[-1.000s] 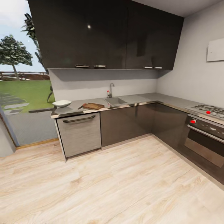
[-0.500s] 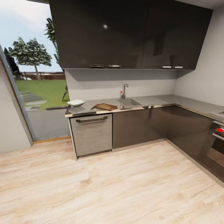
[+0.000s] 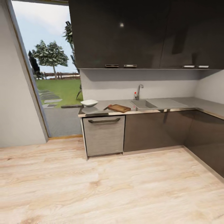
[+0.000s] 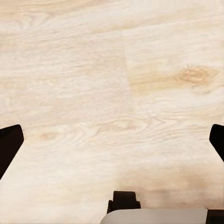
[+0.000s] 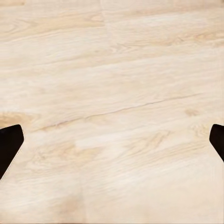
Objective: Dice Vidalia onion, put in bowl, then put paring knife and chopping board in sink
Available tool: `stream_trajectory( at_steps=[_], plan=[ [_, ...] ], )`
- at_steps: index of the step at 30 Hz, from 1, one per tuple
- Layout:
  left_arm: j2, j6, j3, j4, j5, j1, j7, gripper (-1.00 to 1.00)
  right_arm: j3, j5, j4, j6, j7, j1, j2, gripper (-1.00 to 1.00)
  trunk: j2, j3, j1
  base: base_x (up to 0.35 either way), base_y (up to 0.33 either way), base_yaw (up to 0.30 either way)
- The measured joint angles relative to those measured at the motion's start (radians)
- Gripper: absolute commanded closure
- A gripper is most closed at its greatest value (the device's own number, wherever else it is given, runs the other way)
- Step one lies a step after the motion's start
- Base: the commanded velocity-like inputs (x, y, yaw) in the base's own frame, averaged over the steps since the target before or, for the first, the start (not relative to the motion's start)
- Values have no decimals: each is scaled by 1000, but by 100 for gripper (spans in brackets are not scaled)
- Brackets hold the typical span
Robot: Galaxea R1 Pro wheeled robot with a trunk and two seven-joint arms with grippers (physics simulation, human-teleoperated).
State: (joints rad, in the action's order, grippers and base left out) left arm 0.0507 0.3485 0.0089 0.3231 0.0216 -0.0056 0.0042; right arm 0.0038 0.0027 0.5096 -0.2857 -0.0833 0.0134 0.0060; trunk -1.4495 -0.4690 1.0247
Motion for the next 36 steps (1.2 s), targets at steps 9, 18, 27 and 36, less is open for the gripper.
stream_trajectory(
  at_steps=[9,18,27,36],
  plan=[
    [0,0,0,0,0,0,0,-100,0,0,0,0,0,0,0,-100,0,0,0,190,-58,252],
    [0,0,0,0,1,0,0,-100,0,0,0,-1,0,0,0,-100,0,0,0,221,-103,237],
    [0,0,0,1,1,0,0,-100,0,0,0,-1,1,0,0,-100,0,0,0,257,-108,87],
    [0,0,0,1,1,0,0,-100,0,0,0,-1,1,0,0,-100,0,0,0,276,-109,4]
  ],
)
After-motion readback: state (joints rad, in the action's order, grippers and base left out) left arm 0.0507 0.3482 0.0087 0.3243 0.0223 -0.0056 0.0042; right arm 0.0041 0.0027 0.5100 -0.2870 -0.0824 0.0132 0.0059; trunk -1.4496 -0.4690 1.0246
